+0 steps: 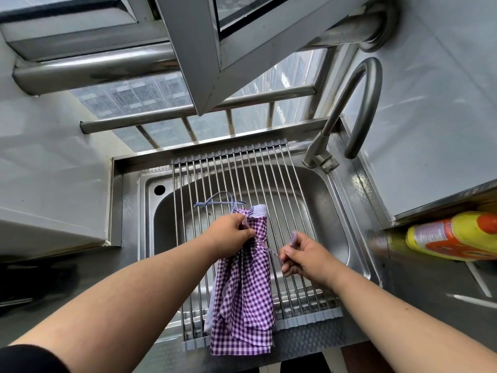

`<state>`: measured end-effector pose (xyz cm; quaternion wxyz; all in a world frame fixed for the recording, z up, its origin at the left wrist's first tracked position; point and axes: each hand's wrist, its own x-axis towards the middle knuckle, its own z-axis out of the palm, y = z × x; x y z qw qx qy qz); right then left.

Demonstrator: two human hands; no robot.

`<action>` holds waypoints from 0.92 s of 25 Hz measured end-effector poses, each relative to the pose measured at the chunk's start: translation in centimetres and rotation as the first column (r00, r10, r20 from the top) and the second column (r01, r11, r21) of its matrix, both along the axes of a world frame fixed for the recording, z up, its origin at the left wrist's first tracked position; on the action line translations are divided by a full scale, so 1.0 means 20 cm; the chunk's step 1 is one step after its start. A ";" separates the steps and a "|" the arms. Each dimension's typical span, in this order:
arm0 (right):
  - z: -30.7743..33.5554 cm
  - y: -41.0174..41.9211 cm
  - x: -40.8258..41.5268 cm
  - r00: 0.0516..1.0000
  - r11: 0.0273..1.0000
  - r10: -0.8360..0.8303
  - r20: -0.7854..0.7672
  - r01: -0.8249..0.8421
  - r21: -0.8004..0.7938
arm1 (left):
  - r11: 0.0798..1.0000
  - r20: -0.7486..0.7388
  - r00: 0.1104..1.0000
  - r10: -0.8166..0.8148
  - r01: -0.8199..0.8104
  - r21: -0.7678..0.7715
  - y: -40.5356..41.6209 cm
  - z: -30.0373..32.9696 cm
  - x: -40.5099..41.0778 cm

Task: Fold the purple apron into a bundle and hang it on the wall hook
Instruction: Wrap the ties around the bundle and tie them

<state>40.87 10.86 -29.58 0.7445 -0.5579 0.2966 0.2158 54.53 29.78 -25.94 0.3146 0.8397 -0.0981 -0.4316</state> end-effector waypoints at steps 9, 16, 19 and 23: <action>0.04 0.02 0.02 0.993 0.587 0.065 -0.102 -0.121 -0.800 | 0.981 -0.180 0.976 0.122 -0.146 -0.129 0.02 0.03 -0.04; 0.11 0.15 0.07 0.834 0.461 0.516 -0.197 -0.464 -0.756 | 0.996 -0.044 0.996 0.072 -0.075 -0.054 -0.01 0.01 -0.06; 0.11 0.14 0.06 0.850 0.483 0.497 -0.172 -0.436 -0.760 | 0.999 0.054 0.998 0.044 -0.043 -0.025 0.00 0.02 -0.04; 0.12 0.10 0.03 0.799 0.416 0.548 -0.249 -0.518 -0.748 | 0.999 0.212 0.977 0.011 -0.020 0.039 -0.04 0.01 -0.07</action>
